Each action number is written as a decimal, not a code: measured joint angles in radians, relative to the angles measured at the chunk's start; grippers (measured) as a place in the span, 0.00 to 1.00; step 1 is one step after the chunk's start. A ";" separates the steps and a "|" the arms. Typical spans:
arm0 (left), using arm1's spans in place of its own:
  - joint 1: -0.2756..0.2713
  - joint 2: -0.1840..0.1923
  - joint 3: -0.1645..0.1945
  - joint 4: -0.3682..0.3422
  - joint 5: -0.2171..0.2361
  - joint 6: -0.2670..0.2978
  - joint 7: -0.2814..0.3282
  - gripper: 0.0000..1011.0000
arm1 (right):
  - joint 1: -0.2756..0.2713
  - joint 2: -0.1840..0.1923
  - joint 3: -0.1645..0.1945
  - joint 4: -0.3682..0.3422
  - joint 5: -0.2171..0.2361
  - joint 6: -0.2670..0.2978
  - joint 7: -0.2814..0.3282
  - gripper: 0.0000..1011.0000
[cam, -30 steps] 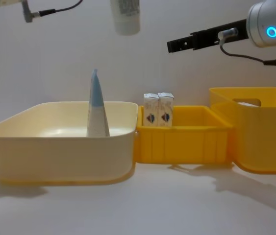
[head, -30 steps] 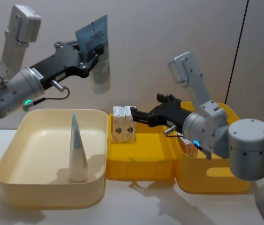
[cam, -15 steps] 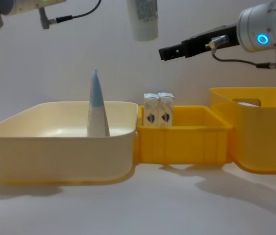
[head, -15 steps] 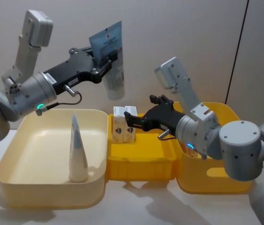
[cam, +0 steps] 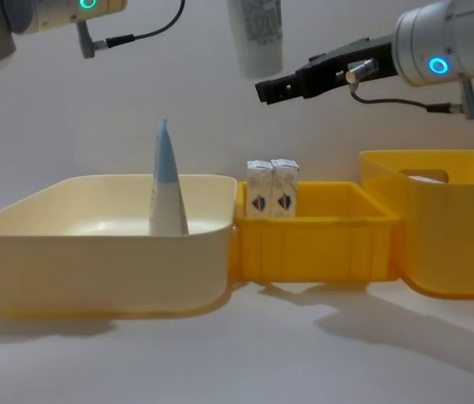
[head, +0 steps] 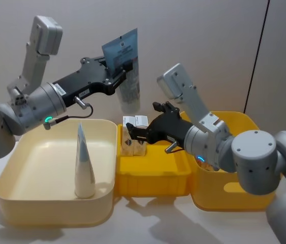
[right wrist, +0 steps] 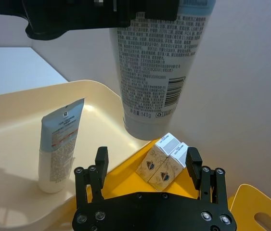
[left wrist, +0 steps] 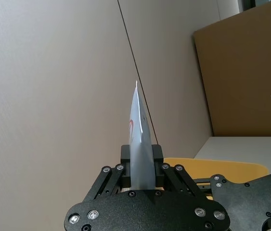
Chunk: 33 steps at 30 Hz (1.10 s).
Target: Bimanual collaborative sorting of washing and personal care products
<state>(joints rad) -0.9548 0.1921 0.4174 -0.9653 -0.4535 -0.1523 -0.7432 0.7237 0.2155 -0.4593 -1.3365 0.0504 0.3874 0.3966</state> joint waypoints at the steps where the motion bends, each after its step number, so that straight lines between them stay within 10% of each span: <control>1: 0.001 0.000 0.001 0.000 -0.002 0.000 0.000 0.25 | 0.000 -0.001 0.000 0.000 -0.003 -0.001 -0.001 0.99; 33: 0.026 0.011 0.021 -0.011 -0.042 0.009 -0.002 0.25 | 0.029 -0.081 0.013 0.056 -0.018 -0.036 -0.036 0.99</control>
<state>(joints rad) -0.9291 0.2030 0.4380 -0.9759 -0.4958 -0.1435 -0.7453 0.7526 0.1347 -0.4464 -1.2801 0.0324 0.3517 0.3607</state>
